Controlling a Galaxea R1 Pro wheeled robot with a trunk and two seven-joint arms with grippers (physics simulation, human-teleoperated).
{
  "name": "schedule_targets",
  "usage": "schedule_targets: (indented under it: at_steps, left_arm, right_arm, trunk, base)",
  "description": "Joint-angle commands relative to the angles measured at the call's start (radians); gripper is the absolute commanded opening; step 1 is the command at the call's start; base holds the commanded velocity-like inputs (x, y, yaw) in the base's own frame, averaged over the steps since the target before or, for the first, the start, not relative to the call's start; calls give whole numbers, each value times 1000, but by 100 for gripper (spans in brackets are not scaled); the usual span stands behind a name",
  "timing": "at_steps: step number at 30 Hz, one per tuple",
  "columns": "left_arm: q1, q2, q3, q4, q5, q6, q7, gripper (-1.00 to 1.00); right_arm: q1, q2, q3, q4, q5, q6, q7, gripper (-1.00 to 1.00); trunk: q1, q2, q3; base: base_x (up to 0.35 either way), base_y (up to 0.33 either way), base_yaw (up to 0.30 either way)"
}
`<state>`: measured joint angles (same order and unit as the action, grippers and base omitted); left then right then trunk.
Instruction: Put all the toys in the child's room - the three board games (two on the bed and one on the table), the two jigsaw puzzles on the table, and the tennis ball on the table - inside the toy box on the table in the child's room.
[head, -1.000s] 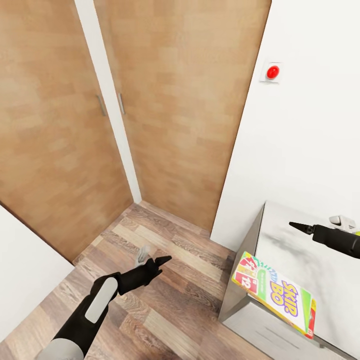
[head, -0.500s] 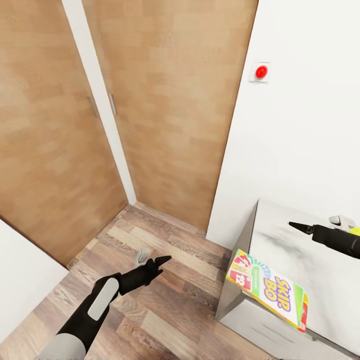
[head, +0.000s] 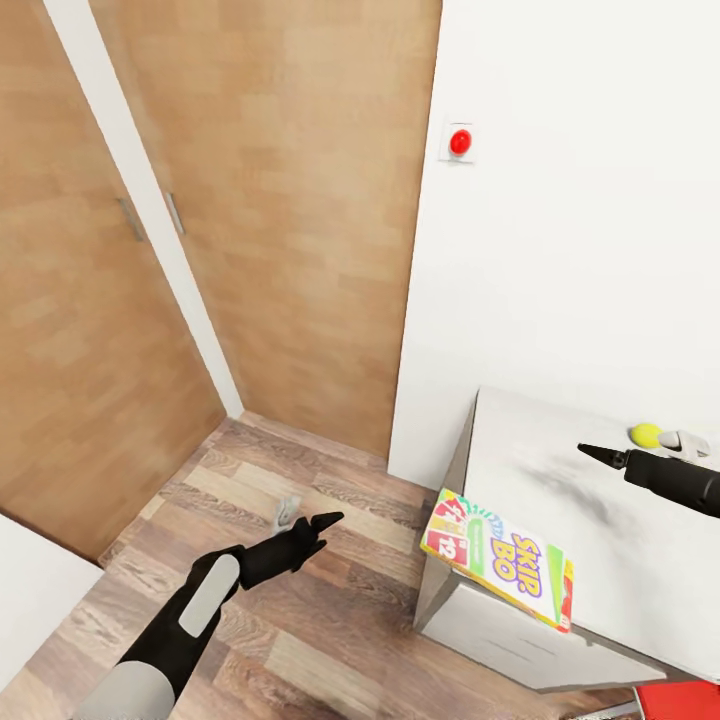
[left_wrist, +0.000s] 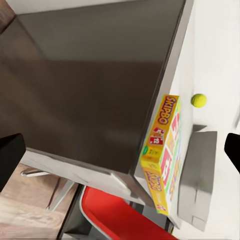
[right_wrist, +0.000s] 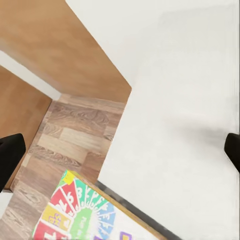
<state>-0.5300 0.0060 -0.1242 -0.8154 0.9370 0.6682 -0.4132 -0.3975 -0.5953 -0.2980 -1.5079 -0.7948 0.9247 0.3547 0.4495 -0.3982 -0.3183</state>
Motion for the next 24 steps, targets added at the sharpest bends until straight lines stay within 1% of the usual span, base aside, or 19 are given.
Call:
schedule_targets:
  at_steps: [1, 6, 13, 18, 24]
  left_arm:
    - [-2, 0, -1, 1, 3, 3, 0, 100]
    - [-3, -2, -1, 3, 2, 3, 1, 100]
    - [-5, -4, -2, 5, 3, 1, 0, 100]
    - [-5, -5, -2, 6, 3, 0, -1, 100]
    - [-6, -6, -2, 10, 3, -1, -3, 100]
  right_arm:
    - [-1, 0, -1, 0, 6, 5, 7, 100]
    - [-1, -1, -1, -1, 6, 5, 7, 100]
    - [-1, 0, -1, -1, 6, 4, 7, 100]
    - [-1, 0, -1, -5, 7, 4, 7, 100]
    - [-1, -1, -1, -11, 6, 5, 8, 100]
  trunk:
    - [1, -2, -2]
    - [1, -2, -2]
    - [1, -2, -2]
    - [1, -2, -2]
    - [1, -2, -2]
  base:
    - [0, 0, -139]
    - [0, 0, -100]
    - [0, 35, -44]
    - [0, 163, -19]
    - [1, 253, -9]
